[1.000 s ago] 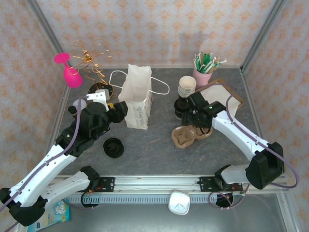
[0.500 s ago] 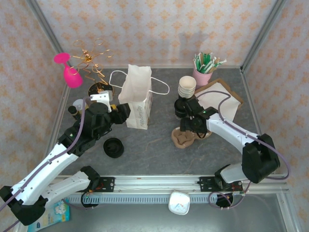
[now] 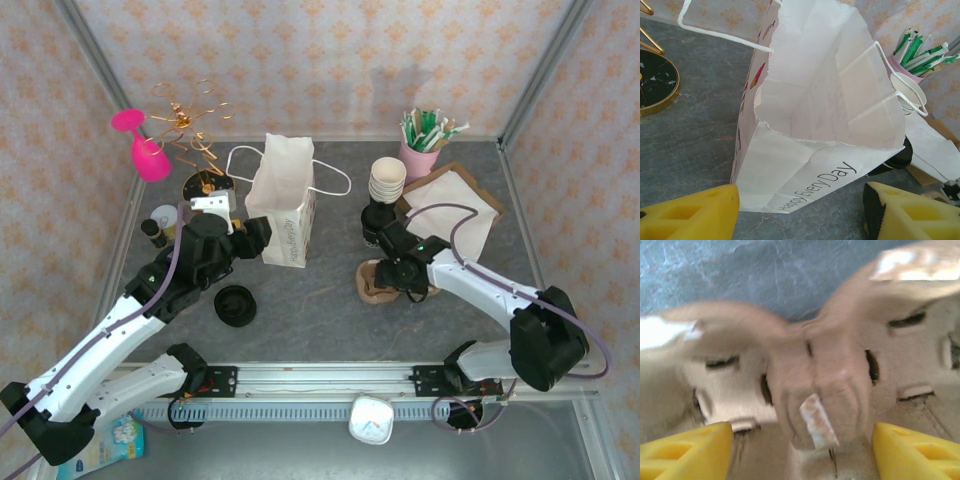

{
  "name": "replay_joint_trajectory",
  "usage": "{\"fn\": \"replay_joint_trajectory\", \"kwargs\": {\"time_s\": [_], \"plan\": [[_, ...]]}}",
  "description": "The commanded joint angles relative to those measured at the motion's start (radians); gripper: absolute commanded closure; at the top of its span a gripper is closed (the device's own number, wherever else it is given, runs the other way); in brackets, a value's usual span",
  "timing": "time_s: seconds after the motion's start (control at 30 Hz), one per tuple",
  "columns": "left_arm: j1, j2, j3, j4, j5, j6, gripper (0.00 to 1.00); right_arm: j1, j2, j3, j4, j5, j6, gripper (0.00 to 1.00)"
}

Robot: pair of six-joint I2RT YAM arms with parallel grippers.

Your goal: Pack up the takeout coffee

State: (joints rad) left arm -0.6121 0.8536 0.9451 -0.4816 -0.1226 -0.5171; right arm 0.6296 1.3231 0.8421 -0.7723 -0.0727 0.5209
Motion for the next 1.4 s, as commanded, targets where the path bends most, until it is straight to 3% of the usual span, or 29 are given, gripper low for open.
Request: {"fn": "replay_joint_trajectory", "kwargs": {"time_s": [0.0,0.2,0.33,0.7,1.37], "plan": [[0.012,0.002,0.009,0.02,-0.034,0.031,0.31,0.076,-0.015,0.032,-0.035,0.024,0.166,0.28],[0.012,0.008,0.011,0.015,-0.046,0.043,0.31,0.059,0.047,0.101,-0.147,0.207,0.189,0.26],[0.012,0.006,0.014,0.017,-0.048,0.046,0.31,0.05,0.085,0.112,-0.102,0.181,0.182,0.26],[0.012,0.01,0.014,0.025,-0.043,0.051,0.31,0.05,0.122,0.124,-0.075,0.188,0.204,0.4],[0.012,-0.007,0.008,0.018,-0.035,0.05,0.31,0.048,0.116,0.118,-0.077,0.181,0.174,0.5]]}}
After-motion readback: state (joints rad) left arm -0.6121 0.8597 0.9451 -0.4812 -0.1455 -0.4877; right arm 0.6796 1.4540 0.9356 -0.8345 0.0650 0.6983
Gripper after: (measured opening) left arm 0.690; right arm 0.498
